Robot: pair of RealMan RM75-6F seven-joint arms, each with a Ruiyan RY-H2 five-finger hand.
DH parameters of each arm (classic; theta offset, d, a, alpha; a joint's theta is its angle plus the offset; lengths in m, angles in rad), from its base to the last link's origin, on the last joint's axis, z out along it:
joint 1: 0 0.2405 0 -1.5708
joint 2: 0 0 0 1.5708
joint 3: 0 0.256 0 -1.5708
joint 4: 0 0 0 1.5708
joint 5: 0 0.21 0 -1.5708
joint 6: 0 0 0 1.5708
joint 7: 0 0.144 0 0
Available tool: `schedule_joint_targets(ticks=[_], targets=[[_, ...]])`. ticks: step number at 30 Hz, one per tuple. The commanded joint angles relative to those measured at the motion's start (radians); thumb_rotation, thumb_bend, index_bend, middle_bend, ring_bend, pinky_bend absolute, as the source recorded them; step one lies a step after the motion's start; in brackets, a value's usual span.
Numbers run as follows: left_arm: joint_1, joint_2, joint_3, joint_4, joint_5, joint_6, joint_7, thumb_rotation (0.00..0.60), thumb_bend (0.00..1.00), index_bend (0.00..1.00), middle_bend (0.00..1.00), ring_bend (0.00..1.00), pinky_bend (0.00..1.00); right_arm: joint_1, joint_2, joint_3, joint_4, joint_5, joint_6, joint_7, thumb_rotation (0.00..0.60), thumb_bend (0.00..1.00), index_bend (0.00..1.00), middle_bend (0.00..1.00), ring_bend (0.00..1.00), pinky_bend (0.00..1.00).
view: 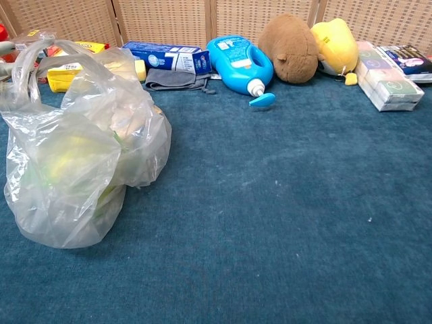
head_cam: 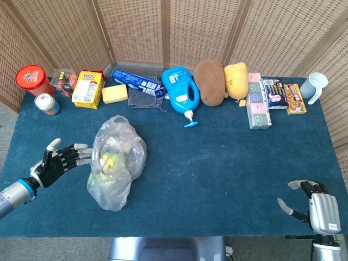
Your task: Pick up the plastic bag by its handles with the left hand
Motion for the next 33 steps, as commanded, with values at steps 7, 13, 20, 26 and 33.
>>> schedule_joint_targets(ticks=[7,13,20,26,33], targets=[[-0.079,-0.044,0.048,0.068,0.013,0.015,-0.216,0.0,0.25,0.25,0.28,0.16,0.2,-0.006,0.001,-0.001,-0.001,0.003,0.005,-0.002,0.171,0.25,0.43,0.48,0.4,0.27],[-0.106,-0.066,0.075,0.103,0.023,0.02,-0.268,0.0,0.25,0.25,0.28,0.16,0.2,-0.008,0.001,0.0,-0.002,0.004,0.005,-0.005,0.174,0.25,0.43,0.48,0.4,0.27],[-0.12,-0.106,0.117,0.153,0.024,0.043,-0.333,0.0,0.25,0.25,0.28,0.16,0.2,-0.01,0.001,-0.001,-0.005,0.007,0.004,-0.011,0.169,0.25,0.43,0.48,0.4,0.27],[-0.135,-0.138,0.147,0.195,0.019,0.05,-0.371,0.0,0.25,0.25,0.28,0.16,0.2,-0.011,0.004,-0.001,-0.011,0.005,0.004,-0.017,0.175,0.24,0.43,0.48,0.4,0.27],[-0.167,-0.156,0.166,0.213,0.023,0.053,-0.389,0.0,0.25,0.24,0.27,0.16,0.21,-0.014,0.007,-0.001,-0.015,0.008,0.006,-0.02,0.174,0.25,0.43,0.48,0.4,0.27]])
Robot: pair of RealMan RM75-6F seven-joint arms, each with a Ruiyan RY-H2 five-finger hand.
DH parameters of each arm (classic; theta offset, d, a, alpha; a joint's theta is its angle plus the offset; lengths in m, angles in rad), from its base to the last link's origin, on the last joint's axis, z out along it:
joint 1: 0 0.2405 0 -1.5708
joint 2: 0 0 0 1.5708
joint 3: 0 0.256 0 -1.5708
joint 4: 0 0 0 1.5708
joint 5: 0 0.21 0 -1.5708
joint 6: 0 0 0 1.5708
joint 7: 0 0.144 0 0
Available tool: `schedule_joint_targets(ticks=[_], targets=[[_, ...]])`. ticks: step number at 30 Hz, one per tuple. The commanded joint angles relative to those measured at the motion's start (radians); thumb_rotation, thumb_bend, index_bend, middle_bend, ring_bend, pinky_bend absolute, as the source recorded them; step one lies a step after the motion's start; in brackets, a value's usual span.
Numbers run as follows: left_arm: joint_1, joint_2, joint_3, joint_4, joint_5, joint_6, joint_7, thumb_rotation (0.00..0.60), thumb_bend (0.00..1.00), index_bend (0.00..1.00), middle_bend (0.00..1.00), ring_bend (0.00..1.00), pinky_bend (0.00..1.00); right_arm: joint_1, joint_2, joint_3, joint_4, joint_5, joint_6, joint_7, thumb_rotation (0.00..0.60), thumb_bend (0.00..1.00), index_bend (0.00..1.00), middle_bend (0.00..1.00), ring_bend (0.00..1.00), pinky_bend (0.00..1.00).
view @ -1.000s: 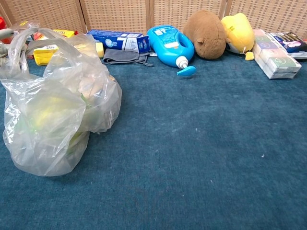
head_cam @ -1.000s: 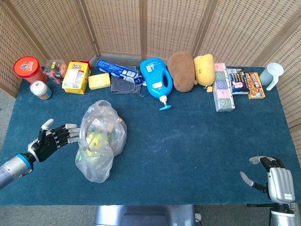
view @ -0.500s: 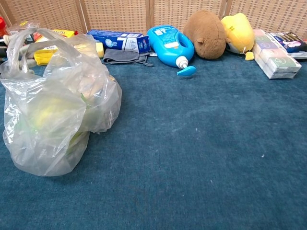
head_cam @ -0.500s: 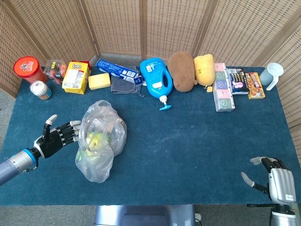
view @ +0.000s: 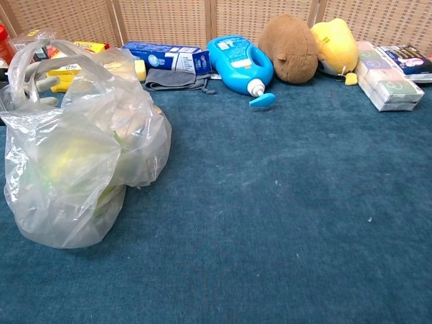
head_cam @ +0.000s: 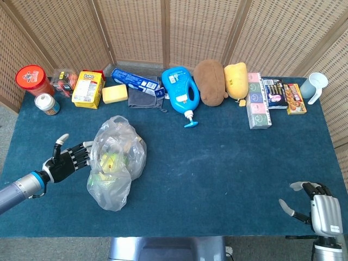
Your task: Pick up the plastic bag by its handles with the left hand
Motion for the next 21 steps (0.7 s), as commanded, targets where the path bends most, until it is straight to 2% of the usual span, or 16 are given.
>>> schedule_joint_targets(ticks=[1,7,18,21], targets=[[-0.017,-0.007,0.005,0.002,0.001,-0.003,-0.005,0.0,0.25,0.24,0.27,0.16,0.21,-0.002,0.0,-0.001,-0.001,0.0,0.001,0.0,0.172,0.24,0.43,0.48,0.4,0.27],[-0.066,-0.011,0.014,-0.006,0.009,-0.03,-0.009,0.0,0.25,0.23,0.27,0.16,0.22,-0.008,0.0,-0.002,0.004,0.002,0.007,0.007,0.173,0.25,0.43,0.48,0.4,0.27],[-0.18,-0.015,0.03,-0.042,-0.01,-0.143,-0.012,0.0,0.25,0.23,0.27,0.16,0.23,-0.026,0.001,-0.005,0.021,0.004,0.026,0.032,0.173,0.25,0.43,0.48,0.4,0.27],[-0.209,-0.013,0.021,-0.063,-0.021,-0.16,0.001,0.0,0.25,0.23,0.27,0.16,0.23,-0.025,0.002,-0.005,0.024,-0.002,0.028,0.038,0.174,0.24,0.43,0.48,0.4,0.27]])
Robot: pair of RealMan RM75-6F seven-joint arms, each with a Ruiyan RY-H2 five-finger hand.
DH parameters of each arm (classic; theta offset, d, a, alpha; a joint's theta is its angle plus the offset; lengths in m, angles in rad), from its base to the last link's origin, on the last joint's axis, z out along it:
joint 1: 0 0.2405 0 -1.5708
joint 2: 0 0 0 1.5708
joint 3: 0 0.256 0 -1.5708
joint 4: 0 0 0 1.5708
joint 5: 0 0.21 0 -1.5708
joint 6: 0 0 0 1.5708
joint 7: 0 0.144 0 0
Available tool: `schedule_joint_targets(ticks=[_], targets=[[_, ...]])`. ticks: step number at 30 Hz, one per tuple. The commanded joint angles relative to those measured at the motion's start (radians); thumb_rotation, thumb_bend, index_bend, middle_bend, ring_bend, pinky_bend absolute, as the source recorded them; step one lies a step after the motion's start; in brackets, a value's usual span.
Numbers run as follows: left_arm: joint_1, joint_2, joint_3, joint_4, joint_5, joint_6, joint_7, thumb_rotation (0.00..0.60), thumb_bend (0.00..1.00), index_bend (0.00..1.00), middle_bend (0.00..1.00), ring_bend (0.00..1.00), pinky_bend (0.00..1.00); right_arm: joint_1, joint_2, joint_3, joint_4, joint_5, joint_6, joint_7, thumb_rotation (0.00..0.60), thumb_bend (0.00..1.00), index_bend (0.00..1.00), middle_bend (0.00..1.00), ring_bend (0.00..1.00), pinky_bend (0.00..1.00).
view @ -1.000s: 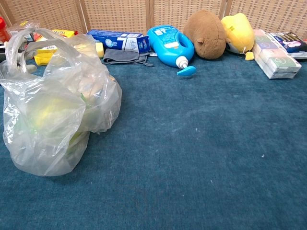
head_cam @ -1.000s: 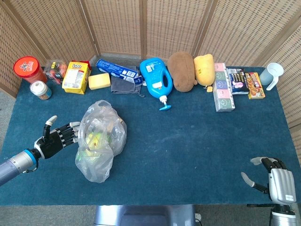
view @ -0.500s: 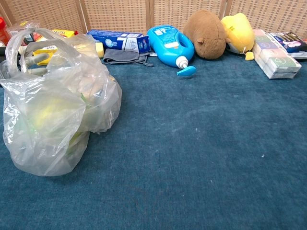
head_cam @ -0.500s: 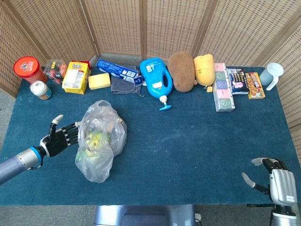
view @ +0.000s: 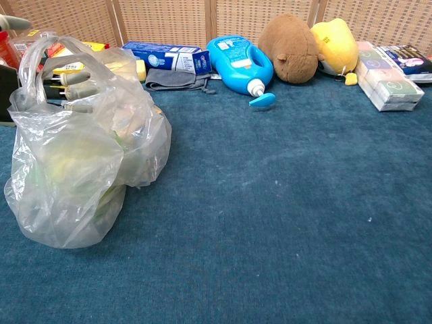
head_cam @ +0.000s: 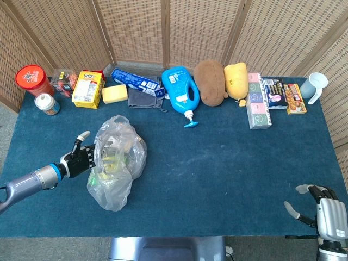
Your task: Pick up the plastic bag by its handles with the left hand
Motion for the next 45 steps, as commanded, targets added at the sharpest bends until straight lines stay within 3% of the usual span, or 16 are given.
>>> schedule_joint_targets(ticks=[1,9,19,35,41,45], targets=[[-0.033,0.005,-0.009,-0.026,-0.012,-0.017,0.016,0.0,0.25,0.23,0.27,0.16,0.23,0.001,0.001,0.0,0.003,-0.007,0.002,0.004,0.174,0.24,0.43,0.48,0.4,0.27],[-0.068,0.019,-0.057,-0.088,-0.096,-0.033,0.044,0.0,0.25,0.23,0.27,0.16,0.24,-0.013,0.004,-0.002,0.009,-0.006,0.016,0.018,0.172,0.25,0.43,0.48,0.4,0.27],[-0.043,-0.019,-0.114,-0.102,-0.173,-0.017,0.07,0.0,0.26,0.23,0.27,0.16,0.24,-0.02,0.008,-0.001,0.009,-0.009,0.024,0.022,0.175,0.24,0.43,0.48,0.4,0.27],[0.007,0.049,-0.117,-0.12,-0.171,0.014,0.088,0.0,0.27,0.23,0.27,0.16,0.25,-0.025,0.009,0.001,0.013,-0.007,0.023,0.031,0.17,0.24,0.43,0.48,0.4,0.28],[0.047,0.055,-0.112,-0.099,-0.143,0.071,0.033,0.0,0.27,0.23,0.27,0.18,0.31,-0.027,0.008,0.002,0.019,-0.003,0.022,0.039,0.171,0.25,0.43,0.48,0.4,0.28],[0.047,0.038,-0.113,-0.075,-0.151,0.044,0.01,0.0,0.28,0.23,0.27,0.23,0.35,-0.026,0.008,0.002,0.023,-0.003,0.018,0.043,0.17,0.25,0.43,0.48,0.4,0.28]])
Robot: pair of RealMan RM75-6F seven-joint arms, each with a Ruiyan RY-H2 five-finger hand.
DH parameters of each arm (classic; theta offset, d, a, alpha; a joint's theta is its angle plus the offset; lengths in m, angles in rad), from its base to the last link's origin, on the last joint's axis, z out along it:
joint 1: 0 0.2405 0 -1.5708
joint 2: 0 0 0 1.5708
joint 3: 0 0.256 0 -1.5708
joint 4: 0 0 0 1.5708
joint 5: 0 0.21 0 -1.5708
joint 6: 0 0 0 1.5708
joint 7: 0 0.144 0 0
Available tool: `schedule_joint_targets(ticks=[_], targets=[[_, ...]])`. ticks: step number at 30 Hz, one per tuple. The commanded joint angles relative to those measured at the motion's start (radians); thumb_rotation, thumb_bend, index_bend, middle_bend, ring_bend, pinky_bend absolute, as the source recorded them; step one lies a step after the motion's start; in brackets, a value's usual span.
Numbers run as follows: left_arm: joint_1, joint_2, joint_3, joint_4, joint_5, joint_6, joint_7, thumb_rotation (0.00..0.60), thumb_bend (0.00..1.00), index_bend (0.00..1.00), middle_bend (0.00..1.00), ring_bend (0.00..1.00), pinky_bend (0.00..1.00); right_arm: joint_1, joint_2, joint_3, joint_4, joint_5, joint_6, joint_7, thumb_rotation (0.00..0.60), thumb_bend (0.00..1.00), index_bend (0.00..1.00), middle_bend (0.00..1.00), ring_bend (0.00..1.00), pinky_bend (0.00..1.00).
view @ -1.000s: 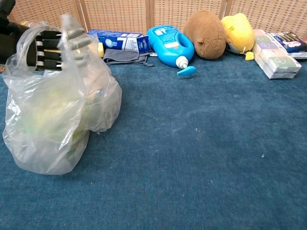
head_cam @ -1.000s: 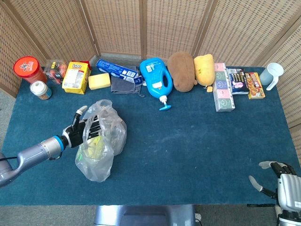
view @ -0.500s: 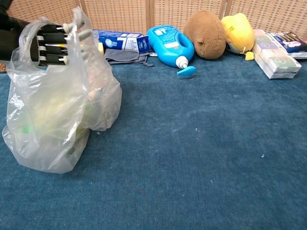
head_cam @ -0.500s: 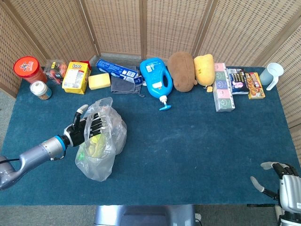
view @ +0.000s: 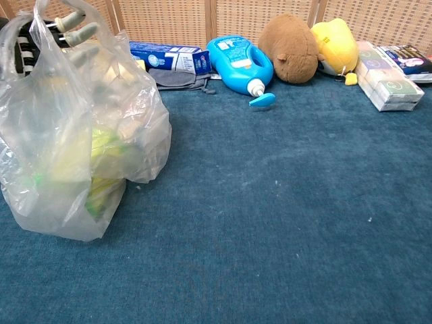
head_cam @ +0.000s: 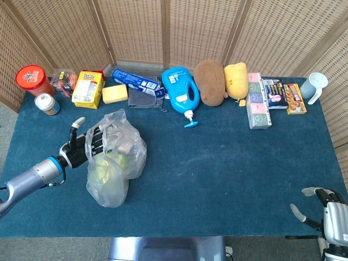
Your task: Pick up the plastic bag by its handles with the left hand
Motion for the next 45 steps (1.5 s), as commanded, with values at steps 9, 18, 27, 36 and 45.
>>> schedule_joint_targets(ticks=[9,18,27,36,45], targets=[[0.002,-0.016,-0.033,-0.007,-0.002,-0.005,-0.015,0.0,0.28,0.23,0.27,0.28,0.38,0.001,0.0,0.003,0.0,-0.004,0.001,0.003,0.17,0.25,0.43,0.48,0.4,0.28],[0.031,-0.003,-0.05,-0.016,-0.047,-0.008,0.021,0.0,0.28,0.24,0.3,0.33,0.39,0.0,-0.001,0.003,0.006,-0.001,-0.002,0.007,0.173,0.25,0.43,0.48,0.4,0.28],[0.043,-0.025,-0.039,-0.022,-0.034,-0.062,0.051,0.0,0.28,0.24,0.3,0.33,0.39,0.006,-0.009,0.004,0.016,0.0,-0.015,0.014,0.17,0.24,0.43,0.48,0.4,0.28],[0.039,-0.027,-0.045,-0.031,-0.034,-0.085,0.057,0.0,0.28,0.24,0.3,0.33,0.39,0.003,-0.012,0.0,0.017,0.001,-0.016,0.015,0.173,0.24,0.43,0.48,0.4,0.28],[0.054,-0.056,-0.096,-0.025,-0.064,-0.056,0.027,0.0,0.28,0.24,0.3,0.33,0.39,0.004,-0.009,0.001,0.01,-0.002,-0.014,0.008,0.172,0.24,0.43,0.48,0.4,0.28]])
